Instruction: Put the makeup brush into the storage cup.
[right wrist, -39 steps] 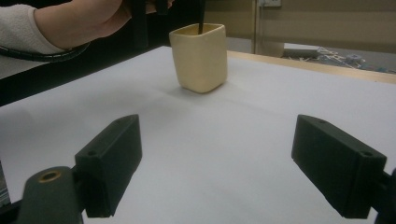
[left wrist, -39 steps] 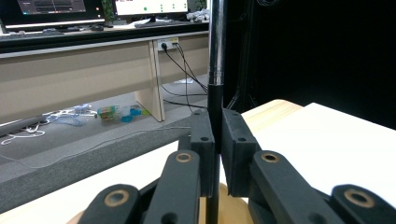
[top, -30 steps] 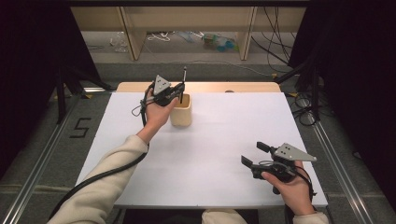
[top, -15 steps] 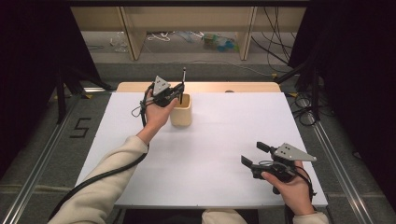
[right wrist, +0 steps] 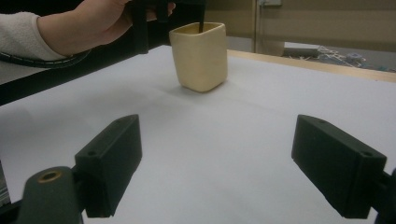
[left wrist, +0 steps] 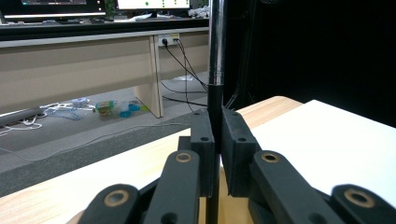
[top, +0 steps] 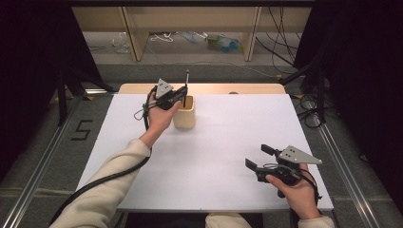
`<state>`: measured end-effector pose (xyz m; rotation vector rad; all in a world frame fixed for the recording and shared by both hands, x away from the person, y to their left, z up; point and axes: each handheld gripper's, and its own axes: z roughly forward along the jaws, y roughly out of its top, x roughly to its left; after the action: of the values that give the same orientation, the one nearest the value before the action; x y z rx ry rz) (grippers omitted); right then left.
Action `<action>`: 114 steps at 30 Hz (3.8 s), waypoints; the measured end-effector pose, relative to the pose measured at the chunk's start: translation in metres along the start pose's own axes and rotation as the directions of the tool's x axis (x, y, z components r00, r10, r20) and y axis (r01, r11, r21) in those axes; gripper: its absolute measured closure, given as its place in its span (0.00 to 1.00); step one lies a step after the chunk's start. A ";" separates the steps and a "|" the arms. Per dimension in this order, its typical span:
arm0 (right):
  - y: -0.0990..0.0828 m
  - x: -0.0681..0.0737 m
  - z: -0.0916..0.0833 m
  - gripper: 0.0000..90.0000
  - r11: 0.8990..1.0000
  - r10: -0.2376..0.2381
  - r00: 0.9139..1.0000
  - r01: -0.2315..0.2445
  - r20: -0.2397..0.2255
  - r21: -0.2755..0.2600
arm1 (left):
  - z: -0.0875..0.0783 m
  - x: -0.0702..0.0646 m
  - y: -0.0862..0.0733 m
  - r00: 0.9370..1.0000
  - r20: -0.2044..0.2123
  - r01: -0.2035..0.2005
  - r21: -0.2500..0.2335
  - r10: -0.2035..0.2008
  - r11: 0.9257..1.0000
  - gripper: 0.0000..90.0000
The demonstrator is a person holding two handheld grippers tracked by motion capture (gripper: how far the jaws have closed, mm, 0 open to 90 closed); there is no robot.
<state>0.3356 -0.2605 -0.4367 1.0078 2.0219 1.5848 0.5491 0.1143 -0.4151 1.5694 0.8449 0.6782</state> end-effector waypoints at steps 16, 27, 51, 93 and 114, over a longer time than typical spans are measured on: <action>0.000 0.000 0.000 0.19 1.000 -0.001 1.000 0.001 -0.002 0.006 | 0.001 0.000 -0.005 1.000 -0.001 0.005 0.006 -0.005 1.000 0.93; 0.000 0.000 0.000 0.19 1.000 -0.001 1.000 0.001 -0.004 0.008 | 0.000 -0.001 -0.006 1.000 -0.011 0.005 0.005 -0.005 1.000 0.93; 0.000 0.001 0.000 0.19 1.000 0.007 1.000 -0.007 -0.011 0.011 | -0.001 -0.002 -0.011 1.000 -0.019 0.014 0.011 -0.013 1.000 0.93; -0.001 0.000 0.001 0.19 1.000 0.000 1.000 0.000 -0.015 0.005 | -0.001 -0.002 -0.017 0.999 -0.029 0.019 0.023 -0.018 1.000 0.93; 0.000 0.001 0.000 0.19 1.000 0.009 1.000 -0.009 -0.019 0.009 | -0.002 0.002 -0.017 0.999 -0.004 0.046 -0.005 -0.046 0.999 0.75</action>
<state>0.3352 -0.2598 -0.4370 1.0100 2.0410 1.5974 0.5458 0.1179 -0.4315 1.5403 0.8789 0.6504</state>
